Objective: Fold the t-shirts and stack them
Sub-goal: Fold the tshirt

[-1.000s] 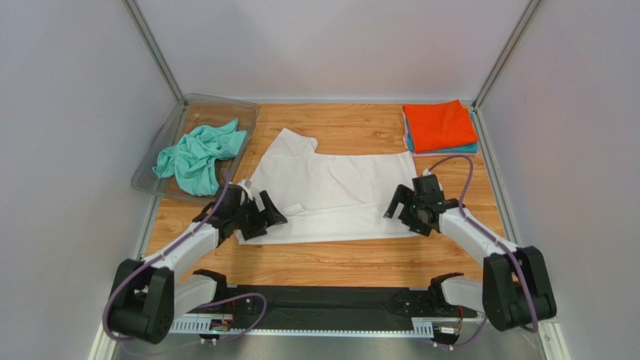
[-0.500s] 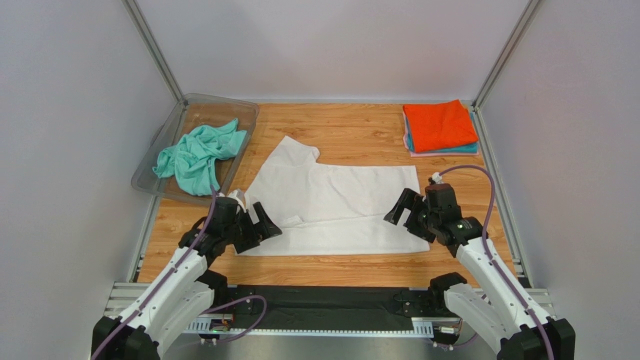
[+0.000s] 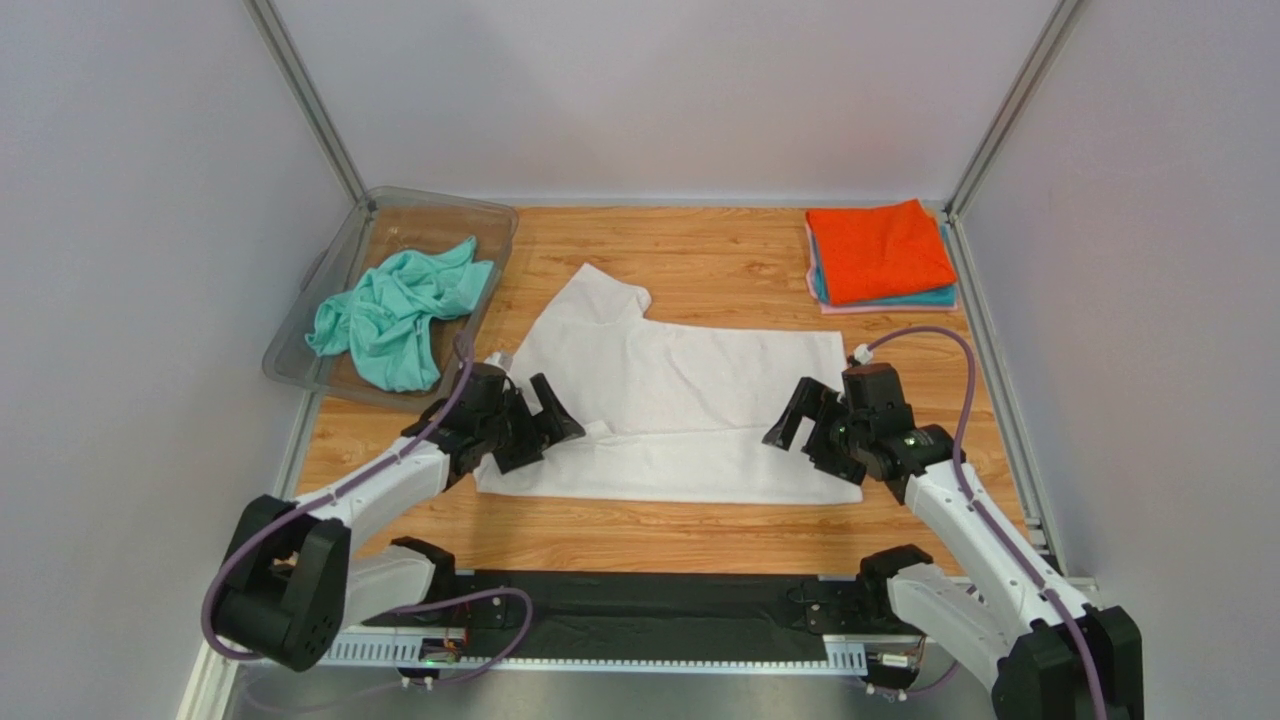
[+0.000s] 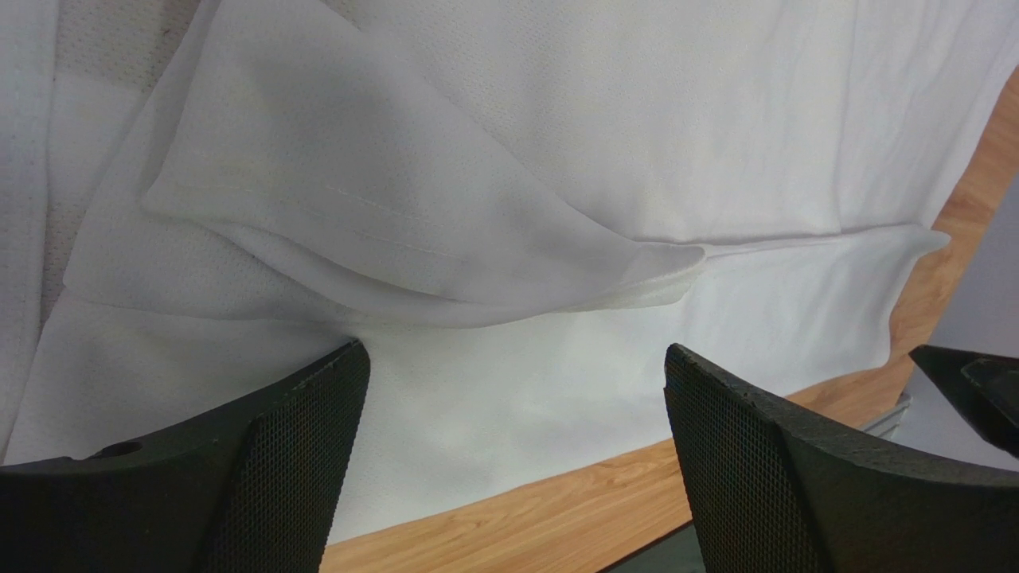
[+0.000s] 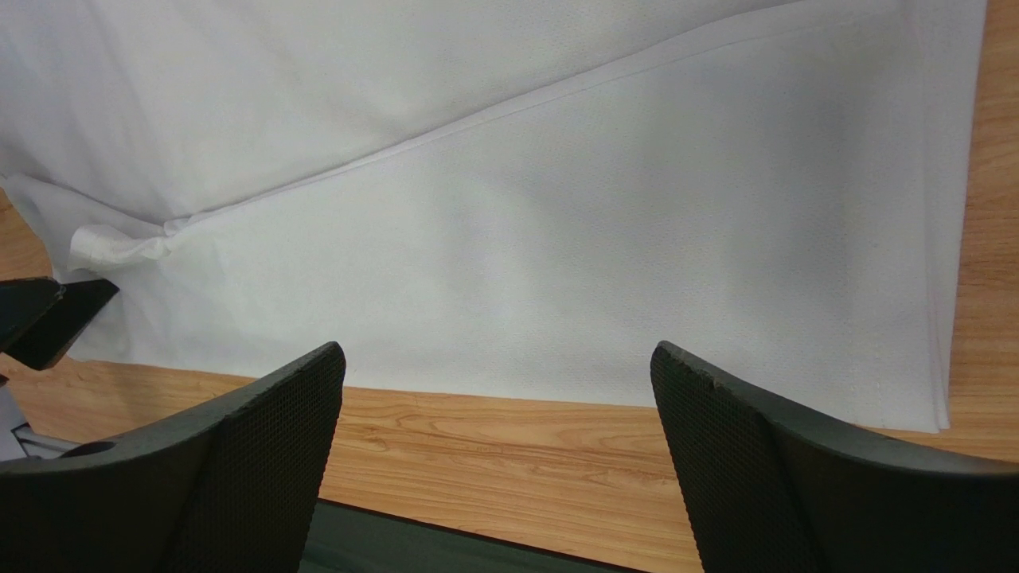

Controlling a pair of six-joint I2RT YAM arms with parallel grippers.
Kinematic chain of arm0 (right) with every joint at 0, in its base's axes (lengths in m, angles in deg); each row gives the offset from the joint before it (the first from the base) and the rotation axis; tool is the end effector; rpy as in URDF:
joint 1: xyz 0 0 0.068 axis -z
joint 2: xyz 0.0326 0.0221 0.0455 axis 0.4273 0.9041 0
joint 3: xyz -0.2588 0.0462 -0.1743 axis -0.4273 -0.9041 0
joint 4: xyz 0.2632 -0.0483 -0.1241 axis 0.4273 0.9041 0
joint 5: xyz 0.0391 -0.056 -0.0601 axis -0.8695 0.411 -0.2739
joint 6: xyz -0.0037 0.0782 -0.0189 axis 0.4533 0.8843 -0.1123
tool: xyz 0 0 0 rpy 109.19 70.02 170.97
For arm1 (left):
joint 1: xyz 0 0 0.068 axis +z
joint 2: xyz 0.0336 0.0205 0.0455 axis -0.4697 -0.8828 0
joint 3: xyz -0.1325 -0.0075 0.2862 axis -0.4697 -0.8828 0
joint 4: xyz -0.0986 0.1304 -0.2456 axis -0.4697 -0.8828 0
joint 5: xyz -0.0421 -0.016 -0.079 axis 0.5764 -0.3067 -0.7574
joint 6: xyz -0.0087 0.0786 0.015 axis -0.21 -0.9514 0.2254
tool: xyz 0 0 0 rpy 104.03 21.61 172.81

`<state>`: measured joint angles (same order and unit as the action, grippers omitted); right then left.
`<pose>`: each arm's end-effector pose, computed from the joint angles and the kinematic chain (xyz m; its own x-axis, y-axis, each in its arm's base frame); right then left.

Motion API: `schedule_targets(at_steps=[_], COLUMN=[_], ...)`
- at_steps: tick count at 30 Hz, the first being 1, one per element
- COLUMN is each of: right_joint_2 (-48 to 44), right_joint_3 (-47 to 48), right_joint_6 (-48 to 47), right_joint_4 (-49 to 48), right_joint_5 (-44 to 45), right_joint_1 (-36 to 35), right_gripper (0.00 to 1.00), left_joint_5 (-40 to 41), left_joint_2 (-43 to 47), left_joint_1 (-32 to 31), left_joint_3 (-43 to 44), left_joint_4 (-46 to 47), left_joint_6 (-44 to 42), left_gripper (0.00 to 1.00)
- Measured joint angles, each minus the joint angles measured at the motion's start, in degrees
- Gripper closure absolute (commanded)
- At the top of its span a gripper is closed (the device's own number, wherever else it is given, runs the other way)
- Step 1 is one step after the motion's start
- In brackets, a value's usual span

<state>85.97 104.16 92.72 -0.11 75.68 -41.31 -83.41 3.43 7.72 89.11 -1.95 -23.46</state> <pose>0.1831 0.0621 0.1989 -0.8401 0.3891 -0.3778 0.2129 0.8773 0.4302 0.2149 -0.0970 0.1488 -0.8234 -0.4867 -0.2918 -0.2257 0.7527 -0.6185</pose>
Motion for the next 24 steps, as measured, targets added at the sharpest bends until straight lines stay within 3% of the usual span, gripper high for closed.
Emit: schedule_targets(at_steps=[7,15,18,24], right_joint_2=[-0.4,0.4,5.0,21.2], right_joint_3=[-0.1,0.1,2.7,17.0], right_joint_6=[0.0,-3.8,-7.1,-17.7], right_joint_4=[-0.2,-2.0,-3.5,-9.4], right_joint_5=[0.0,-2.6,-4.0,-5.2], right_joint_1=[0.0,-0.6,-5.0,-19.6], right_gripper=[0.0,0.0,0.0,0.0], left_joint_5=[1.1,2.6,3.8,7.7], left_joint_2=[-7.7,-8.3,-5.4,2.3], left_joint_1=[-0.2,-0.3,-0.3,-0.3], left_joint_3=[5.0,10.1,8.8,7.5], left_joint_4=[4.9,3.9,2.3,-2.9], left_joint_6=[-0.2,-0.6,-0.6,-1.3], left_gripper=[0.0,0.0,0.0,0.0])
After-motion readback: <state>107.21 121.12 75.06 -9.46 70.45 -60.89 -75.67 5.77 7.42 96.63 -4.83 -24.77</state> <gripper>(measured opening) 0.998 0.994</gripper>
